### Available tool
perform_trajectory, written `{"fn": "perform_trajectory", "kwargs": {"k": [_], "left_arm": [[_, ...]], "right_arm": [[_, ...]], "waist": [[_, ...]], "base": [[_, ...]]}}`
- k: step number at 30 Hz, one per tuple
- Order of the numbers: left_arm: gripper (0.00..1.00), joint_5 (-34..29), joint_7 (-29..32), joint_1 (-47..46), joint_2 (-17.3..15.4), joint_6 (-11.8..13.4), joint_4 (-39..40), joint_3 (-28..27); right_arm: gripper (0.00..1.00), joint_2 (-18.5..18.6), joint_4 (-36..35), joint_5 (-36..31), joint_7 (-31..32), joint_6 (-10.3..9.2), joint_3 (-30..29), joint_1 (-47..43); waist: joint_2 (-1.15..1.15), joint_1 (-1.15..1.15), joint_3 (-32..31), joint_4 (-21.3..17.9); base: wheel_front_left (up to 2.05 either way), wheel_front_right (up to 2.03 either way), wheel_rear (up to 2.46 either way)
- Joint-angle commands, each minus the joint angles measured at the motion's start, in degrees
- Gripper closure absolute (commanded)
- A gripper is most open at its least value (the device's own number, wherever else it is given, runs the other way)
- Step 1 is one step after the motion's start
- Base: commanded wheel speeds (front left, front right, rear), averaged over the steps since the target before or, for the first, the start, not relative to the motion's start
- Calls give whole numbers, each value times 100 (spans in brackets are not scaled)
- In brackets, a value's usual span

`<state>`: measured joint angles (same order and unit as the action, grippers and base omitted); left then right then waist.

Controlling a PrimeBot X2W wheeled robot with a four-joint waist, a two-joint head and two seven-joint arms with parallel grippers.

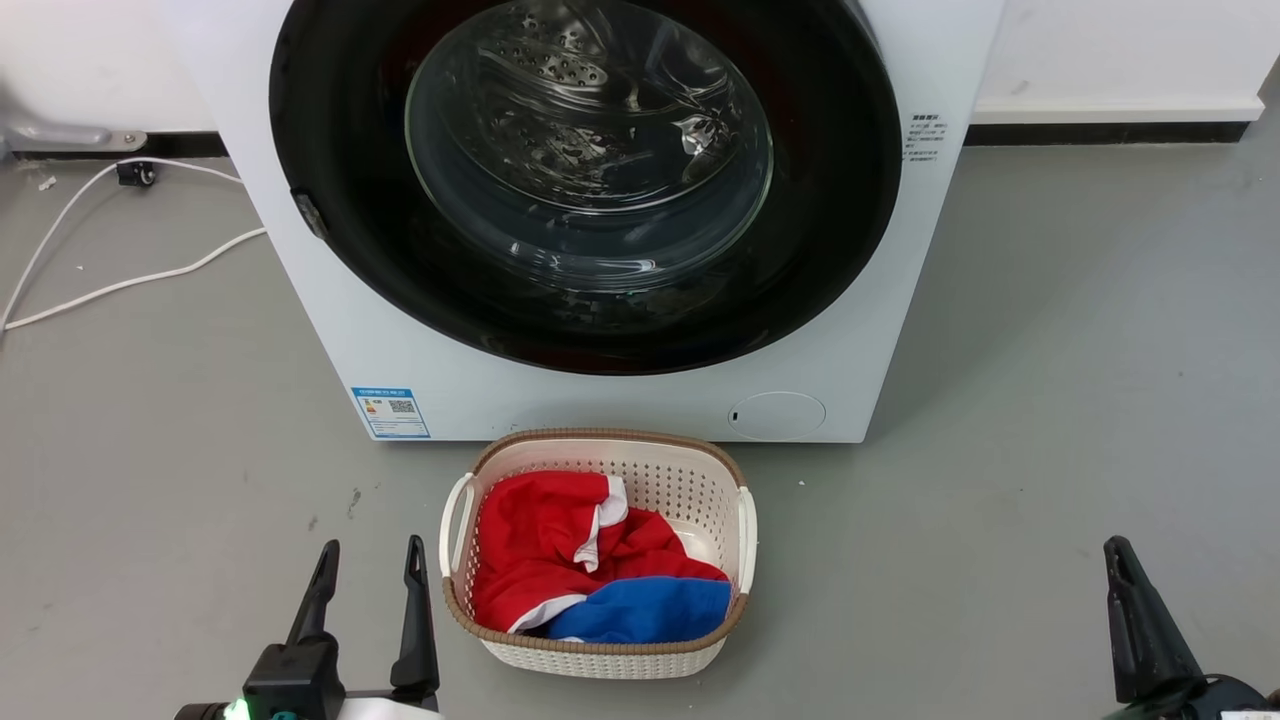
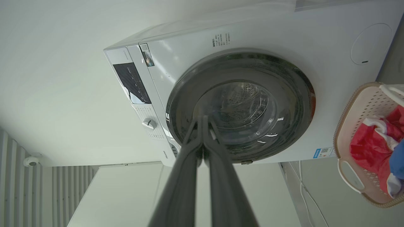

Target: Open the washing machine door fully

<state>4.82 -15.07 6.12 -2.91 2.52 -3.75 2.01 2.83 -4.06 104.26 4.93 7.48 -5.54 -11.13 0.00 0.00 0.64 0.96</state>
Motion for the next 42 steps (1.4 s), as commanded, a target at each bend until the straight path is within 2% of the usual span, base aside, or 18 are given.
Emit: {"fn": "perform_trajectory", "kwargs": {"k": [1, 5, 10, 15, 20, 29, 33, 42], "left_arm": [[0, -21, -16, -25, 1, 7, 31, -4], [0, -59, -16, -83, 1, 8, 95, -14], [0, -112, -16, -224, 2, -9, 192, -21], [0, -170, -15, -424, 1, -28, 310, -12], [0, -252, -16, -703, 2, -53, 430, -6], [0, -226, -15, -1258, 2, -74, 641, 102], [0, -180, -15, -1396, 2, -51, 693, 136], [0, -63, -16, -1682, 2, -2, 742, 307]], "right_arm": [[100, 8, 12, -74, 0, 2, -10, 57], [100, 9, 52, -282, 82, 2, -222, 364], [100, 143, 272, -432, 240, 2, -797, 1086], [100, 517, 667, -535, 423, 2, -1264, 2086], [100, 975, 951, -635, 608, 2, -1494, 3140], [100, 1939, 1619, -1023, 1130, 2, -1089, 5100], [100, 2130, 1917, -1164, 1296, 2, -816, 5704], [100, 2485, 3024, -1975, 1773, 2, 127, 7152]], "waist": [[0, 0, 12, 12], [0, 0, 114, 49], [0, 0, 329, 113], [0, 0, 687, 214], [0, 0, 1140, 362], [0, 0, 2043, 652], [0, 0, 2277, 709], [0, 0, 2800, 954]], "base": [[0, 0, 0], [0, 0, 0], [0, 0, 0], [0, 0, 0], [0, 0, 0], [0, 0, 0], [0, 0, 0], [0, 0, 0]]}}
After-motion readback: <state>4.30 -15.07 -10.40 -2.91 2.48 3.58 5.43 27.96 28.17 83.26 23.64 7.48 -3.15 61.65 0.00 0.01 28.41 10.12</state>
